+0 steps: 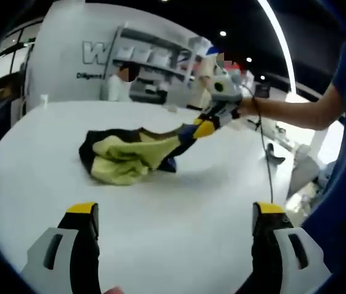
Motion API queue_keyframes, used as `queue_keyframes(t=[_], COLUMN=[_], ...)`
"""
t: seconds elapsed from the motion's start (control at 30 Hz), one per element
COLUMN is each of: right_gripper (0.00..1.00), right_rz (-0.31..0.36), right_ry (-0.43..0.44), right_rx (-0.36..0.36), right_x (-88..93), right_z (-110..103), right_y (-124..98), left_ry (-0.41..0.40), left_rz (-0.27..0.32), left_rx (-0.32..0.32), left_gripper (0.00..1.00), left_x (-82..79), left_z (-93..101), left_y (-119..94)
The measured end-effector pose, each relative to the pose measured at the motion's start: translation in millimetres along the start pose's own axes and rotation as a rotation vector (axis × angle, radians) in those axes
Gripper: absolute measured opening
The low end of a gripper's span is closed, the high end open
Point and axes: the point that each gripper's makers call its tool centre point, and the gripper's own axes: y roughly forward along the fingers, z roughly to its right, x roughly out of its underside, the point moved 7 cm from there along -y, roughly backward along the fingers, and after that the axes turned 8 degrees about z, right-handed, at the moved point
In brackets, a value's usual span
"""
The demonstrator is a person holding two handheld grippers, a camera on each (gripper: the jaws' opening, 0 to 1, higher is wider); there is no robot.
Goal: Fold the garment on the visible template until the final outline fits inside the template.
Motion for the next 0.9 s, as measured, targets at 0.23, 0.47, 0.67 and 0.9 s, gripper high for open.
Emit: queue_keyframes(t=[0.23, 0.47, 0.67, 0.9], right_gripper=[0.00, 0.00, 0.00, 0.00], right_rz=[-0.013, -0.030, -0.050, -0.074], right_ry=[-0.005, 0.001, 0.003, 0.020], right_rx=[-0.004, 0.006, 0.011, 0.008], right_x=[9.4, 21.5, 31.3, 45.0], right_z=[-28, -43, -57, -77], right_y=[0, -7, -14, -18], left_ry=[0.011, 0.036, 0.055, 0.088], left_rz=[-0.004, -0.011, -0.007, -0.004], left_rx=[0.027, 0.072, 0.103, 0.147], left_gripper=[0.99, 0.98, 0.98, 0.95], left_x=[-2.0, -9.8, -18.9, -31.1], left_z=[6.6, 13.2, 13.3, 11.4], left_y=[5, 15, 21, 31])
